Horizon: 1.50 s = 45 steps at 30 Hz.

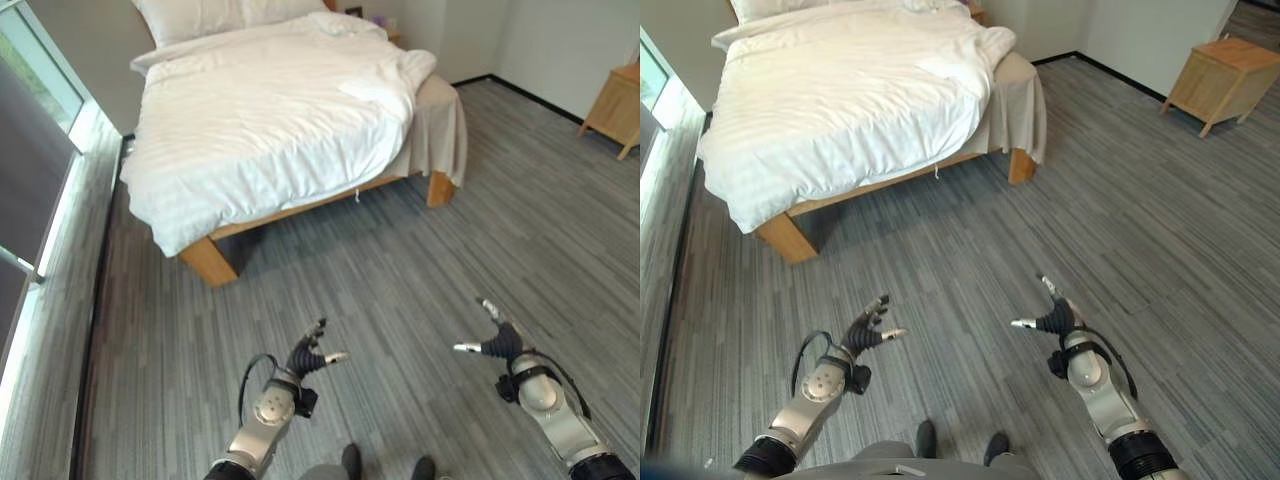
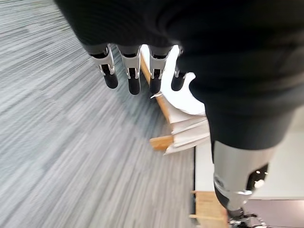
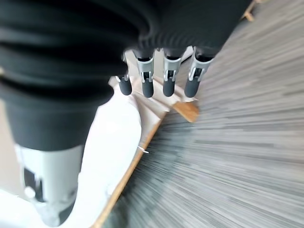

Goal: Making the bed.

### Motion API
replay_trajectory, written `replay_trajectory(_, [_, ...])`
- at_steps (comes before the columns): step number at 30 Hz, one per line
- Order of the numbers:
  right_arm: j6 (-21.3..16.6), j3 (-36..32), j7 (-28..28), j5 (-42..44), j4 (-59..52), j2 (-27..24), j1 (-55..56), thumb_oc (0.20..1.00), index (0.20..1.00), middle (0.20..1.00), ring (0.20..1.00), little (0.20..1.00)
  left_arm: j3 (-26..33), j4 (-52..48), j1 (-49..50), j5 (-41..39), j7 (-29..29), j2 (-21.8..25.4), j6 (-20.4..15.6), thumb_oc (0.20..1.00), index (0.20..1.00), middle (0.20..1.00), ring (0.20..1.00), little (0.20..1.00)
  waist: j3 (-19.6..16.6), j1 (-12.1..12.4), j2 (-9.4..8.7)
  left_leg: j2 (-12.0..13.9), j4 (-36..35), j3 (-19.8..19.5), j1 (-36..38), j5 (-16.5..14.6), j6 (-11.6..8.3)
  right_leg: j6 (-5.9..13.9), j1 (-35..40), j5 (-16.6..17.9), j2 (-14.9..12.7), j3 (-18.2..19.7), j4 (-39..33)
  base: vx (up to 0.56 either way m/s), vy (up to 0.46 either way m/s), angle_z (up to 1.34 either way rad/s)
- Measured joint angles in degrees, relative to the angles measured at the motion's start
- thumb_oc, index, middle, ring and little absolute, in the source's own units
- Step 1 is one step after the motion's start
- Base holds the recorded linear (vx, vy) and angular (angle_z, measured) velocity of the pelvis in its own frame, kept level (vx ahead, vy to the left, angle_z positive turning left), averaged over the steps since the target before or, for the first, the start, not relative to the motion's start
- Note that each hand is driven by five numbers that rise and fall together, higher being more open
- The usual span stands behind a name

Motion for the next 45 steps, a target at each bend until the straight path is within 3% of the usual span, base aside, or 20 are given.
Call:
replay_trajectory(12, [-0.9,-0.9,0.4,0.2,-3.0,0.1,0.5,1.000,1.000,1.000,1.000,1.000,1.2,-6.1,-0.6,-0.7,0.2,0.3,-0.5,1.000,1.000,1.000,1.000,1.000,1.1,-0.2,-0.55,0.0,0.0,1.2,0.3,-1.0,-0.49,0.77,0.0,-0.6,-0.1,1.4,-0.3,0.05,0.041,-0.06])
replay_trajectory(19, [-1.0,-3.6,-0.4,0.2,-6.1,0.3,0.5,1.000,1.000,1.000,1.000,1.000,5.8,-13.0,-1.1,-10.4,1.9,0.5,-2.7,1.000,1.000,1.000,1.000,1.000,1.3,-0.2,-0.95,-0.4,0.0,1.3,0.1,-1.0,0.11,0.64,-0.6,-0.1,-0.4,1.5,0.0,0.07,0.107,-0.01])
replay_trajectory(21, [-1.3,-4.9,-1.1,0.4,-7.4,2.4,1.3,1.000,1.000,1.000,1.000,1.000,5.4,-14.0,-0.8,-13.9,1.8,-0.3,-3.3,1.000,1.000,1.000,1.000,1.000,1.3,-0.1,-1.13,-0.6,0.0,1.4,0.1,-1.2,0.33,0.67,-0.6,-0.1,-0.5,1.6,0.1,0.05,0.132,-0.01])
replay_trajectory(23, [-2.5,-7.1,-1.5,7.2,-7.4,6.8,2.9,1.000,1.000,1.000,1.000,1.000,3.9,-14.1,-0.9,-18.6,1.3,-1.3,-4.2,1.000,1.000,1.000,1.000,1.000,1.4,-0.1,-1.46,-0.8,0.0,1.4,0.1,-1.6,0.57,1.34,-1.3,-0.9,-1.0,1.7,1.8,0.09,0.199,-0.01])
replay_trajectory(26, [-2.7,-7.1,-1.4,10.4,-7.6,6.6,2.8,1.000,1.000,1.000,1.000,1.000,3.1,-14.0,-1.0,-20.7,1.2,-1.5,-4.2,1.000,1.000,1.000,1.000,1.000,1.5,-1.8,-1.24,-1.4,0.0,1.1,0.2,-2.7,1.91,4.19,-6.1,-5.0,-3.6,2.5,13.3,0.05,0.173,0.04])
replay_trajectory(27, [-2.8,-7.0,-1.4,10.3,-7.8,4.6,2.2,1.000,1.000,1.000,1.000,1.000,2.2,-12.6,-2.2,-20.7,1.5,-1.5,-4.7,1.000,1.000,1.000,1.000,1.000,2.3,-2.7,-0.05,-1.2,0.0,0.8,0.6,-2.9,3.20,5.45,-12.0,-5.6,-5.4,5.0,26.5,0.08,0.146,0.20])
replay_trajectory(28, [-2.8,-7.0,-1.6,10.2,-8.1,3.3,2.0,1.000,1.000,1.000,1.000,1.000,1.6,-11.9,-3.2,-20.6,1.5,-1.1,-4.9,1.000,1.000,1.000,1.000,1.000,2.8,-3.7,0.32,-1.5,0.1,-0.1,1.0,-2.8,4.31,8.18,-17.5,-5.0,-7.1,7.4,36.8,0.24,0.129,0.39])
replay_trajectory(29, [-2.9,-7.0,-1.7,10.2,-8.3,2.9,1.8,1.000,1.000,1.000,1.000,1.000,1.4,-11.8,-3.6,-20.5,1.6,0.1,-4.9,1.000,1.000,1.000,1.000,1.000,3.0,-4.8,-0.48,-2.6,0.1,-0.9,1.2,-3.0,5.58,9.81,-22.5,-5.7,-8.8,10.4,41.3,0.30,0.082,0.35])
replay_trajectory(31, [-3.1,-7.0,-1.8,10.1,-9.7,3.0,1.8,1.000,1.000,1.000,1.000,1.000,1.9,-11.9,-3.9,-20.3,2.4,0.4,-5.0,1.000,1.000,1.000,1.000,1.000,3.6,-4.9,-0.48,-2.3,0.4,-1.6,0.9,-3.2,5.75,9.67,-24.0,-6.4,-7.6,10.6,36.8,0.35,-0.011,0.20])
replay_trajectory(32, [-3.2,-7.0,-1.8,10.1,-10.4,3.2,1.8,1.000,1.000,1.000,1.000,1.000,2.0,-11.9,-4.4,-20.3,2.5,0.7,-5.0,1.000,1.000,1.000,1.000,1.000,4.2,-5.0,-0.54,-2.2,0.6,-2.2,0.8,-3.3,5.67,9.54,-23.9,-6.4,-7.1,9.7,32.8,0.42,-0.077,0.25])
replay_trajectory(33, [-3.3,-7.0,-1.7,9.4,-10.6,3.6,1.6,1.000,1.000,1.000,1.000,1.000,2.2,-11.5,-4.8,-20.2,2.5,1.0,-5.0,1.000,1.000,1.000,1.000,1.000,4.7,-4.7,-1.44,-2.5,0.7,-2.3,0.7,-3.8,5.62,9.24,-22.9,-6.2,-7.0,5.3,23.6,0.45,-0.080,0.25])
replay_trajectory(35, [-3.3,-7.0,-1.7,9.1,-10.6,3.8,1.6,1.000,1.000,1.000,1.000,1.000,2.3,-11.3,-4.8,-20.2,2.6,1.0,-5.0,1.000,1.000,1.000,1.000,1.000,4.6,-4.8,-1.56,-2.6,0.7,-2.5,0.7,-3.9,5.63,8.69,-22.2,-5.7,-6.9,3.3,20.2,0.49,-0.068,0.22])
replay_trajectory(36, [-3.3,-6.9,-1.8,8.0,-10.2,4.3,2.1,1.000,1.000,1.000,1.000,1.000,2.3,-9.9,-4.7,-19.6,2.5,0.7,-4.9,1.000,1.000,1.000,1.000,1.000,4.4,-5.2,-2.49,-3.1,1.5,-3.7,1.2,-6.1,4.93,8.36,-21.9,-3.9,-6.9,-1.3,12.2,0.50,-0.060,0.29])
replay_trajectory(39, [-3.2,-7.0,-1.8,6.3,-10.1,4.3,2.1,1.000,1.000,1.000,1.000,1.000,2.6,-9.5,-4.2,-17.3,2.5,1.2,-4.9,1.000,1.000,1.000,1.000,1.000,4.2,-5.6,-3.02,-2.7,1.6,-4.5,3.9,-8.7,3.63,6.97,-20.1,-0.2,-6.7,-2.1,6.6,0.39,-0.054,0.23])
replay_trajectory(40, [-3.3,-6.6,-2.0,4.9,-9.4,3.8,2.3,1.000,1.000,1.000,1.000,1.000,2.9,-9.5,-3.6,-15.4,2.5,1.4,-4.9,1.000,1.000,1.000,1.000,1.000,3.5,-6.1,-2.87,-1.3,2.6,-5.1,6.7,-11.0,1.45,4.93,-16.6,-0.2,-5.3,-1.1,7.9,0.58,-0.098,0.42])
replay_trajectory(41, [-3.2,-6.1,-2.0,4.5,-8.9,2.9,2.9,1.000,1.000,1.000,1.000,1.000,2.8,-9.1,-3.3,-14.7,2.5,1.6,-4.9,1.000,1.000,1.000,1.000,1.000,2.7,-6.4,-2.97,-0.2,9.4,-5.2,6.2,-14.8,-0.71,2.80,-14.0,0.0,-4.4,-0.1,8.4,0.39,-0.132,0.39])
replay_trajectory(42, [-3.3,-6.4,-2.1,4.3,-9.0,2.0,3.8,1.000,1.000,1.000,1.000,1.000,2.6,-9.0,-2.8,-13.6,2.5,1.7,-4.9,1.000,1.000,1.000,1.000,1.000,1.0,-6.4,-2.93,0.8,14.7,-5.1,4.8,-16.9,-1.89,2.21,-13.1,2.2,-3.3,0.2,8.1,0.36,-0.168,0.24])
replay_trajectory(43, [-3.5,-6.1,-2.6,3.8,-8.5,1.1,3.7,1.000,1.000,1.000,1.000,1.000,2.9,-8.9,-2.5,-13.2,2.5,1.6,-4.9,1.000,1.000,1.000,1.000,1.000,-0.1,-6.3,-2.35,1.7,19.6,-4.9,3.6,-18.1,-3.75,0.27,-11.7,0.7,-2.0,-0.4,7.9,0.18,-0.126,0.09])
replay_trajectory(44, [-3.5,-5.8,-2.7,3.2,-7.5,0.0,3.1,1.000,1.000,1.000,1.000,1.000,3.3,-8.2,-2.9,-12.9,2.5,1.9,-5.0,1.000,1.000,1.000,1.000,1.000,-0.7,-6.0,-2.52,2.8,30.0,-4.6,-0.3,-17.8,-4.64,-1.32,-9.5,-0.2,-0.2,-0.4,6.6,0.23,-0.100,-0.01])
replay_trajectory(45, [-3.4,-6.0,-2.6,2.8,-7.4,-1.8,2.5,1.000,1.000,1.000,1.000,1.000,3.4,-7.9,-4.0,-12.9,2.7,1.9,-4.9,1.000,1.000,1.000,1.000,1.000,-0.6,-5.4,-2.47,5.1,46.0,-3.7,-7.6,-15.9,-5.19,-4.06,-8.0,1.1,0.7,-0.4,5.8,0.36,-0.083,-0.52])
